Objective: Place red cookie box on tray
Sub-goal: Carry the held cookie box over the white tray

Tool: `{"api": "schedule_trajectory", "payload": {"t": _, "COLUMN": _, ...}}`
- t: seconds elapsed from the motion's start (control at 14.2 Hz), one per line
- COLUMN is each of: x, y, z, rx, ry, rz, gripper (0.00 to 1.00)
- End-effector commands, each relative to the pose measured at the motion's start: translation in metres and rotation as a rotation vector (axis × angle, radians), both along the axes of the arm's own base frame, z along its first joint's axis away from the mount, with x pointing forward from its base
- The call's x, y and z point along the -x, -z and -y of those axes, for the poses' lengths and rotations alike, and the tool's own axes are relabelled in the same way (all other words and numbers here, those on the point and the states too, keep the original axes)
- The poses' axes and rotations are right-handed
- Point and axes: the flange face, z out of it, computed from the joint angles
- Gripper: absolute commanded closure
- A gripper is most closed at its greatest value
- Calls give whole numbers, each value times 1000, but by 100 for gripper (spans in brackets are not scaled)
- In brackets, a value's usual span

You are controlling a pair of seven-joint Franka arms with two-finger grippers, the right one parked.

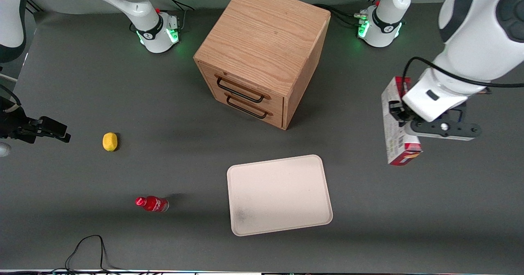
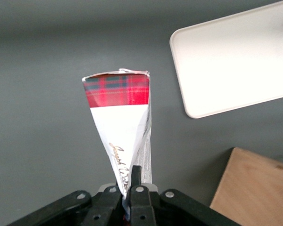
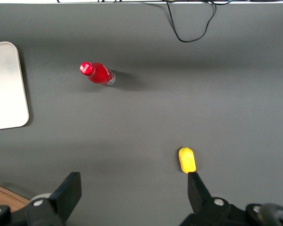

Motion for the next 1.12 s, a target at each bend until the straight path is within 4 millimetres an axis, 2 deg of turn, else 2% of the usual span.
{"api": "schedule_trajectory", "payload": {"t": 0.0, "x": -18, "y": 4, "z": 54, "rx": 14, "ry": -83, "rz": 17, "gripper": 100}}
{"api": "schedule_trajectory", "payload": {"t": 0.21, "x": -26, "y": 19, "z": 101, "rx": 26, "ry": -145, "rz": 25, "gripper": 100}}
{"api": "schedule_trajectory", "payload": {"t": 0.49, "x": -33, "y": 39, "z": 140, "rx": 45, "ry": -205, "rz": 26, "gripper": 100}}
{"api": "schedule_trajectory", "payload": {"t": 0.77, "x": -36, "y": 52, "z": 164, "rx": 58, "ry": -237, "rz": 30, "gripper": 100}}
{"api": "schedule_trajectory", "payload": {"t": 1.05, "x": -48, "y": 76, "z": 163, "rx": 52, "ry": -248, "rz": 27, "gripper": 100}}
